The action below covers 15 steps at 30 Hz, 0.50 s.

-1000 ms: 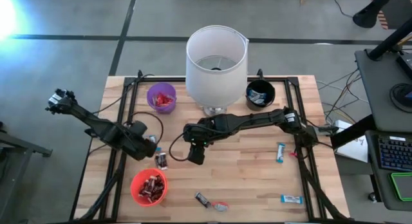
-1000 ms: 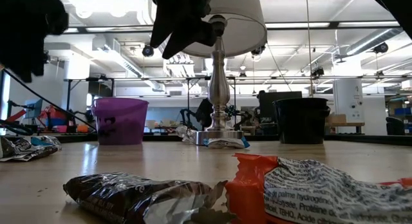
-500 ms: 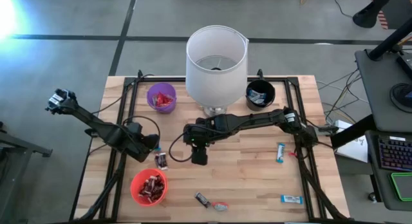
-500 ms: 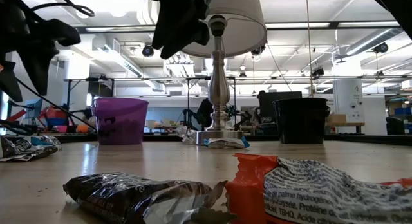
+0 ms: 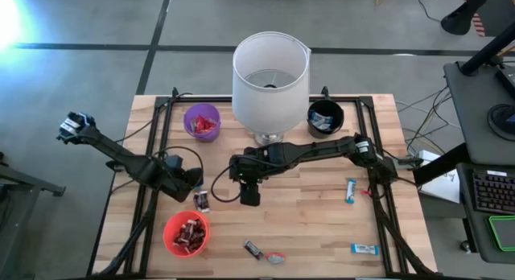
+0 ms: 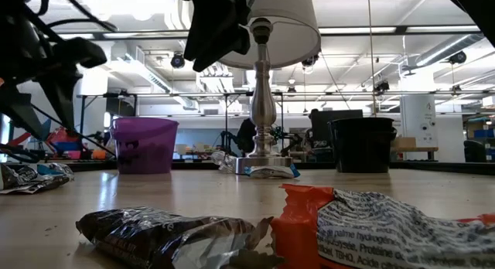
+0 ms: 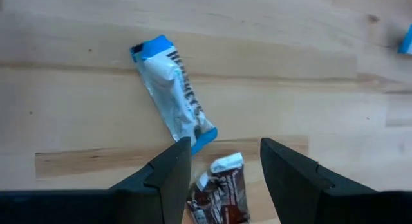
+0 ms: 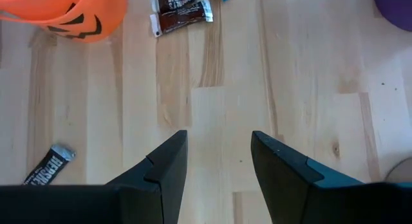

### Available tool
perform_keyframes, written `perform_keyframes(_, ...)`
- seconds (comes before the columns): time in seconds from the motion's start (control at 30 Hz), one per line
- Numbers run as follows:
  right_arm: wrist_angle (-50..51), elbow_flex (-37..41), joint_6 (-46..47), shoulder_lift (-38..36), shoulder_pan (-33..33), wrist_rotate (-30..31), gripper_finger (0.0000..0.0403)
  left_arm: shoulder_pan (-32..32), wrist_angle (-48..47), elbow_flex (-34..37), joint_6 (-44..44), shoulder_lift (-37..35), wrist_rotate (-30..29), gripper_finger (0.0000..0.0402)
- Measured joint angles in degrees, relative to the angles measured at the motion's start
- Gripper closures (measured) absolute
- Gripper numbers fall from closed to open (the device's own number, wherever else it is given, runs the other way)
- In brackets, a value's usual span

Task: Sort candy
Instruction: Put the white chocolate into the black bin

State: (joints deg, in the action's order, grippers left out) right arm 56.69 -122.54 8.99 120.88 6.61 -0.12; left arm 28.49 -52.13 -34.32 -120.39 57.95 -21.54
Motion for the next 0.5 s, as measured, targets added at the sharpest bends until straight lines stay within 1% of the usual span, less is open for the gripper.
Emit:
perform_keyframes(0.1, 0.0, 0.0, 0.0, 0.0, 0.0, -0.1, 0.0241, 0.0, 0.6, 1.2, -1.9, 0.0, 0.0, 0.0233)
perform_keyframes(0.5, 0.0, 0.0, -1.0, 0.0, 0.0, 0.0, 0.0241, 0.0, 0.8, 4.0, -2.0, 0.0, 0.0, 0.0233)
